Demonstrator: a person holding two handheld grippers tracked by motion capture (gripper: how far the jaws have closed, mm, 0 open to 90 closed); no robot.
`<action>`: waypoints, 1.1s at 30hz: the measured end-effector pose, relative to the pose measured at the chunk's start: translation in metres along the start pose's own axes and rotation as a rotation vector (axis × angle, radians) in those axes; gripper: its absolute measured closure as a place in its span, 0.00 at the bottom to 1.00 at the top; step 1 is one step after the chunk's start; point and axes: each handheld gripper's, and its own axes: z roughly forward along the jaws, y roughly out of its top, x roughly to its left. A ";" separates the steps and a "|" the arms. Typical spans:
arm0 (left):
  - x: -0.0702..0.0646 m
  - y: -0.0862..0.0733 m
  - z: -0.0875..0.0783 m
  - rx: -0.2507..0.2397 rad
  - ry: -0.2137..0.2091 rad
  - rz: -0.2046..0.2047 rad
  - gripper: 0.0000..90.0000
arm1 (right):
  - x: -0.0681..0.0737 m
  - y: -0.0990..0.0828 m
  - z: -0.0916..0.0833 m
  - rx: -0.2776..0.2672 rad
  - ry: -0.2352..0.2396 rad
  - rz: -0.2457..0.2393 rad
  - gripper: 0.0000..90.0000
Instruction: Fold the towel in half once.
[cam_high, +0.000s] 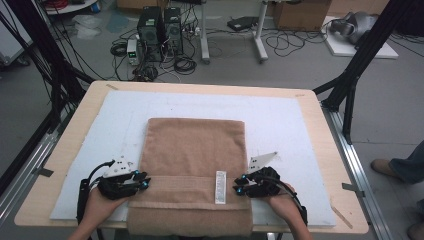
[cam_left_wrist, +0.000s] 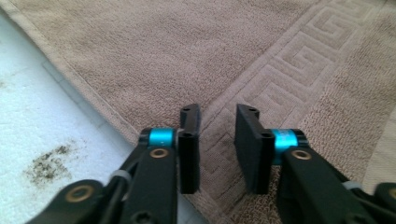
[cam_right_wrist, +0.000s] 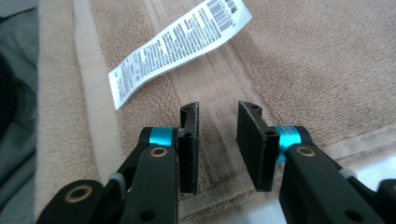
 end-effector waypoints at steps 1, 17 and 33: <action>0.000 0.000 0.000 -0.001 0.002 -0.002 0.86 | 0.000 -0.001 0.000 -0.006 -0.010 -0.003 0.85; 0.024 0.034 -0.007 -0.053 0.025 -0.037 0.77 | -0.018 0.026 -0.015 -0.037 -0.091 0.008 0.70; 0.084 0.061 0.033 -0.024 0.138 -0.205 0.56 | -0.099 0.056 -0.017 -0.034 -0.284 0.167 0.42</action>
